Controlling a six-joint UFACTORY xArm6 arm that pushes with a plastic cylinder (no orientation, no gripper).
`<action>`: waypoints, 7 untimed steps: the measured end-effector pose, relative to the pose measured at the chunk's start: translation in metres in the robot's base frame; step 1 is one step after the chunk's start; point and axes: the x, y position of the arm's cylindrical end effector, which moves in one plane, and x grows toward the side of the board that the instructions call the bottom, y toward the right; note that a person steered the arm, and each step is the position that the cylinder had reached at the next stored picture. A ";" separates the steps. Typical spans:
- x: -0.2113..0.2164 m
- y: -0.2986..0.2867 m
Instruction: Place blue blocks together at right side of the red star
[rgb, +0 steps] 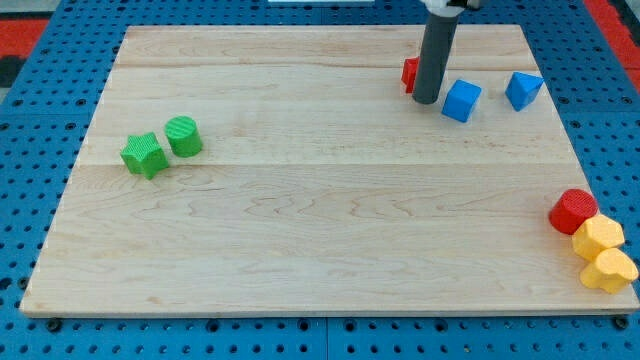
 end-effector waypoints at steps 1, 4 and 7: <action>-0.006 0.001; 0.033 -0.033; 0.065 -0.010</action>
